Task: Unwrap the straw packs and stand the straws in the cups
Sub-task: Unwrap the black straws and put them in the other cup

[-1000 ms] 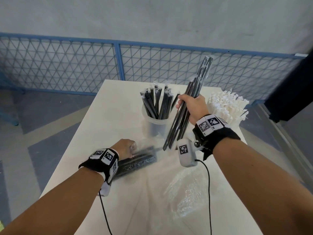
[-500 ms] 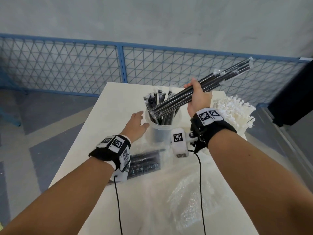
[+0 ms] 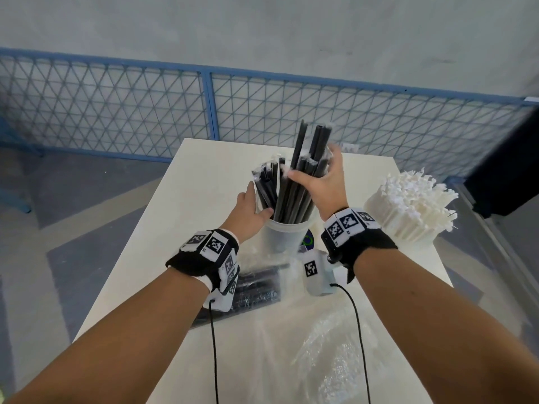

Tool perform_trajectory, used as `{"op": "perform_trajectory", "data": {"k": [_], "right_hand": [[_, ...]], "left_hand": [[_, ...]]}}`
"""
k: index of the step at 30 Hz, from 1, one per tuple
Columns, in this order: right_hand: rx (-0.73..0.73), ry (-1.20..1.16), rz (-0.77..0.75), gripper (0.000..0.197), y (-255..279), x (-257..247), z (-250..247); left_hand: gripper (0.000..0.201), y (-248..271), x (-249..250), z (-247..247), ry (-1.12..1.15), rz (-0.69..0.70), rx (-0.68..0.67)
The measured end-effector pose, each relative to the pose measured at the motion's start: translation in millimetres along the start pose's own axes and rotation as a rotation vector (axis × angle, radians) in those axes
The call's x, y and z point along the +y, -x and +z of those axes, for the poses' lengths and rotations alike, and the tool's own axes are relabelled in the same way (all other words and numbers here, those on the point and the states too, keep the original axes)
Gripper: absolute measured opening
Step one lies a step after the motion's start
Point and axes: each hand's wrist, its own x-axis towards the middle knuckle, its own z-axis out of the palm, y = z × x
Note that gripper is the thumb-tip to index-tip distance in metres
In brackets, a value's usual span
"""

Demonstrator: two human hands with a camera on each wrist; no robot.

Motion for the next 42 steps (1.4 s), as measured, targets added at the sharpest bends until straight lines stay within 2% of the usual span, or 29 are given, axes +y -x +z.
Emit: {"op": "perform_trajectory", "data": {"k": [4, 7, 12, 14, 18, 21, 23, 24, 27, 30, 34, 40, 42], "right_hand": [[-0.011, -0.046, -0.187, 0.077, -2.8, -14.7, -1.5], [-0.097, 0.095, -0.311, 0.064, -4.7, -17.3, 4.9], [-0.156, 0.119, -0.226, 0.027, -5.0, -9.2, 14.7], [-0.198, 0.106, -0.214, 0.019, 1.2, -2.9, 15.6], [-0.266, 0.027, -0.189, 0.026, 8.1, 2.0, 13.2], [-0.22, -0.019, -0.206, 0.055, 4.3, -9.9, 6.6], [-0.172, 0.072, -0.335, 0.067, 2.1, -20.5, 5.2], [-0.181, 0.145, -0.406, 0.066, 1.9, -24.4, 6.3], [-0.269, 0.411, -0.542, 0.047, 2.7, -25.1, 12.6], [-0.334, 0.686, -0.62, 0.038, 7.6, -7.1, 11.1], [-0.382, 0.824, -0.478, 0.034, 14.6, 0.6, 3.8], [-0.606, 1.016, -0.279, 0.052, 17.2, -9.4, -3.5], [-0.612, 0.956, -0.262, 0.053, 18.4, -12.4, -7.6]], "left_hand": [[0.073, -1.2, 1.1, 1.0, 0.016, 0.016, 0.002], [0.069, -1.3, 1.7, 2.2, 0.026, 0.028, 0.003], [0.069, -1.7, 0.7, 2.3, 0.011, 0.011, -0.008], [0.067, -1.8, 0.6, 2.1, 0.01, 0.016, -0.008], [0.065, -2.2, -0.5, 2.0, -0.004, 0.027, -0.018], [0.065, -2.6, 0.8, 2.0, -0.008, 0.021, -0.018], [0.064, -2.1, 1.4, 2.8, -0.003, 0.016, -0.012], [0.064, -1.8, 1.6, 3.2, -0.001, 0.017, -0.011], [0.064, -2.1, 2.3, 3.9, -0.016, 0.011, -0.008], [0.062, -2.4, 2.8, 4.9, -0.036, 0.009, -0.008], [0.061, -3.0, 0.3, 5.5, -0.036, 0.021, 0.001], [0.061, -3.0, -1.6, 5.3, 0.029, -0.015, 0.003], [0.062, -1.4, -3.8, 4.0, 0.092, -0.047, 0.005]]}}
